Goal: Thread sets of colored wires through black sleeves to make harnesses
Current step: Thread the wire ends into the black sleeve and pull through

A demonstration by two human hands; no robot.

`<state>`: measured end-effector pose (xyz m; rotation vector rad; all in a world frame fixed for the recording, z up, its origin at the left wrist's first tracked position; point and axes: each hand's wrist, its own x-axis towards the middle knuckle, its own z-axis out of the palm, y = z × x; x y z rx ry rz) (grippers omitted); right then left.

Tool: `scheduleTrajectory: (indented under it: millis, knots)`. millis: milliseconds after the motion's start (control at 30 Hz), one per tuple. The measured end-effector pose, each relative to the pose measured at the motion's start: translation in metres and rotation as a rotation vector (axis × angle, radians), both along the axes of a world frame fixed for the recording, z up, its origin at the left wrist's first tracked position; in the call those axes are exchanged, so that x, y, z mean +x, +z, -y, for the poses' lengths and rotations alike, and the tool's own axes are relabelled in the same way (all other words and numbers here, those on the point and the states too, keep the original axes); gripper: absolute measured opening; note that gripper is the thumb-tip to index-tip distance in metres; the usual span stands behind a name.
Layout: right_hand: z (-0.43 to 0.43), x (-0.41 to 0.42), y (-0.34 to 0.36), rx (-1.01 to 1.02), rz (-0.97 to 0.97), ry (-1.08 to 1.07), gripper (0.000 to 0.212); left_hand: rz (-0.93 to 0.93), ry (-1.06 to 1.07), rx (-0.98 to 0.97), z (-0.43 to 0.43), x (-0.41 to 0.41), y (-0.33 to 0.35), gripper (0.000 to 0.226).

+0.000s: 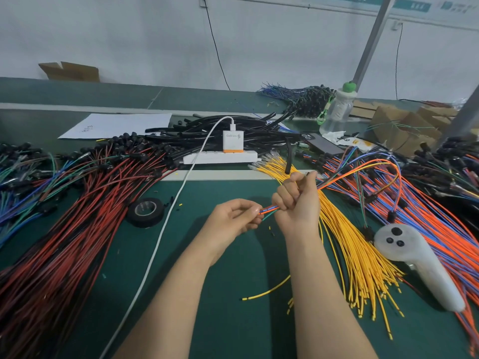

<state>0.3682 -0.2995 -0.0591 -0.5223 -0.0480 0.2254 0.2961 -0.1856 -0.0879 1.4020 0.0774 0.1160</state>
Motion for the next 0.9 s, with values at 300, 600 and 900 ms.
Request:
scheduleTrajectory:
  millis: [300, 600, 900]
  knots:
    - [-0.002, -0.002, -0.003, 0.089, -0.100, -0.095, 0.051, 0.084, 0.072, 0.329, 0.008, 0.003, 0.002, 0.020]
    - [-0.001, -0.002, -0.003, 0.117, -0.090, -0.112, 0.052, -0.072, -0.070, 0.012, 0.002, -0.003, 0.003, 0.014]
    - [0.000, -0.001, -0.002, 0.121, -0.081, -0.124, 0.052, -0.262, -0.180, -0.147, 0.003, -0.007, 0.012, 0.019]
